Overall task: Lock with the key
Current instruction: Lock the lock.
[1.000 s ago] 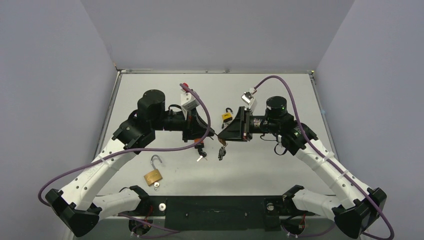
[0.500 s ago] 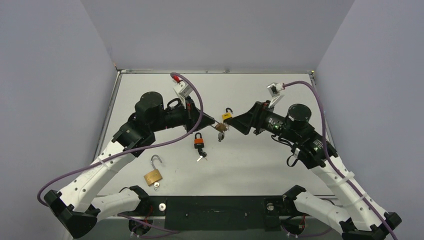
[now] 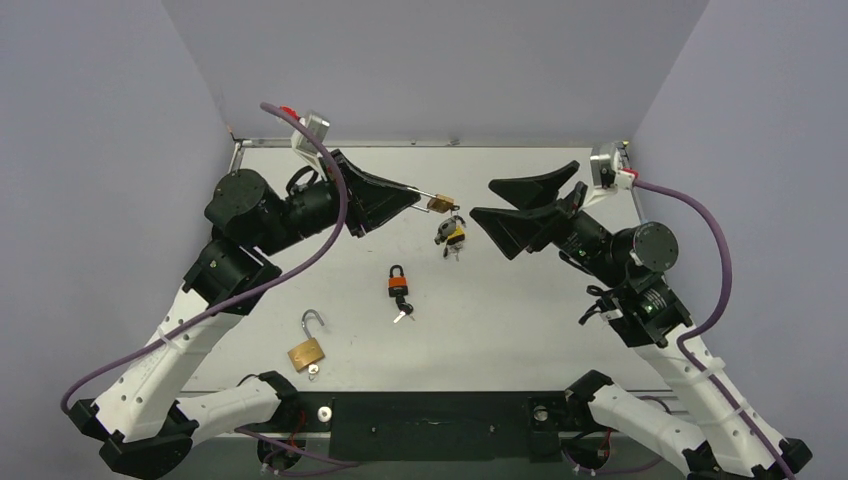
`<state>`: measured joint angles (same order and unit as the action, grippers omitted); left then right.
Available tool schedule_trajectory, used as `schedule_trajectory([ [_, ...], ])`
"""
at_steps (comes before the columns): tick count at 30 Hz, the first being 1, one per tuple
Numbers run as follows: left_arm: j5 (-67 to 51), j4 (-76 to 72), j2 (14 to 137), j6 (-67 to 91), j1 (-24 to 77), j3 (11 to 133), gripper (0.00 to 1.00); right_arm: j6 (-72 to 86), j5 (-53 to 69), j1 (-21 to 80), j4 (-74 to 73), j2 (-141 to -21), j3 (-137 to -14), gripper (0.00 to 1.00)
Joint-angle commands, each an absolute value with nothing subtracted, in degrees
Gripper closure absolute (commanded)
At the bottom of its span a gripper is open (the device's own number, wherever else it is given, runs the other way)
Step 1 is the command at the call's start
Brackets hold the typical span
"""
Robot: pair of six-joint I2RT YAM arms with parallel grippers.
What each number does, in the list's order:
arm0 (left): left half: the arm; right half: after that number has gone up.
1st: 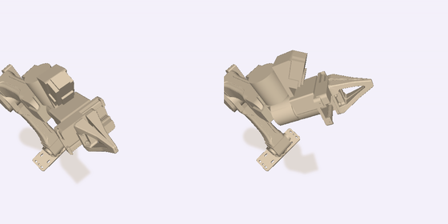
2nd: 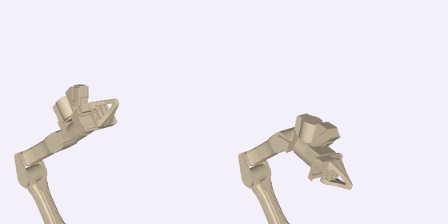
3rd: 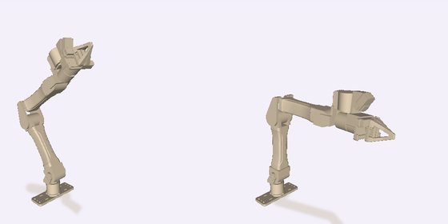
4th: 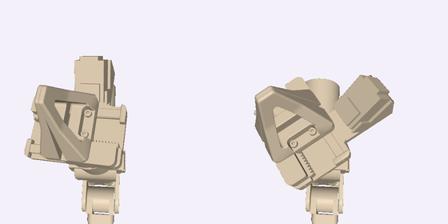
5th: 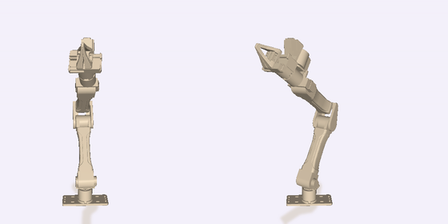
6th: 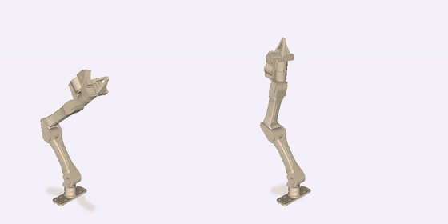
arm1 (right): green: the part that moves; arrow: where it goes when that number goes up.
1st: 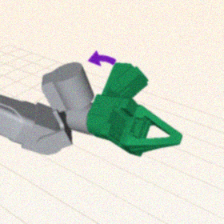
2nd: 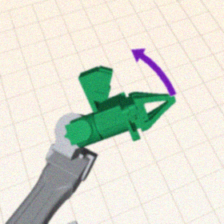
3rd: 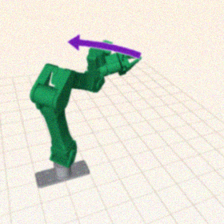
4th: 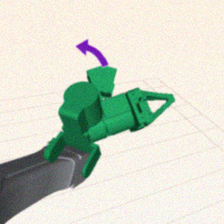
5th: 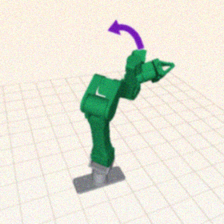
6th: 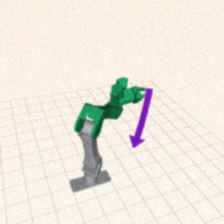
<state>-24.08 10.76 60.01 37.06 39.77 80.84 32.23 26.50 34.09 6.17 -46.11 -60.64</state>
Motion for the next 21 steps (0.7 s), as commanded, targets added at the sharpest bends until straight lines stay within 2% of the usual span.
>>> schedule_trajectory([
  [1,-25.61,2.97,60.25,44.08,39.96,84.19,1.0,30.14,32.19,35.18,13.12,-50.11,-65.81,0.26],
  [5,-26.88,0.93,60.67,47.07,39.92,84.46,1.0,30.62,35.36,35.83,14.59,-52.25,-68.53,0.28],
  [21,-28.47,-3.47,60.61,49.82,39.9,84.1,1.0,30.11,39.83,38.51,14.05,-56.11,-71.98,0.47],
])
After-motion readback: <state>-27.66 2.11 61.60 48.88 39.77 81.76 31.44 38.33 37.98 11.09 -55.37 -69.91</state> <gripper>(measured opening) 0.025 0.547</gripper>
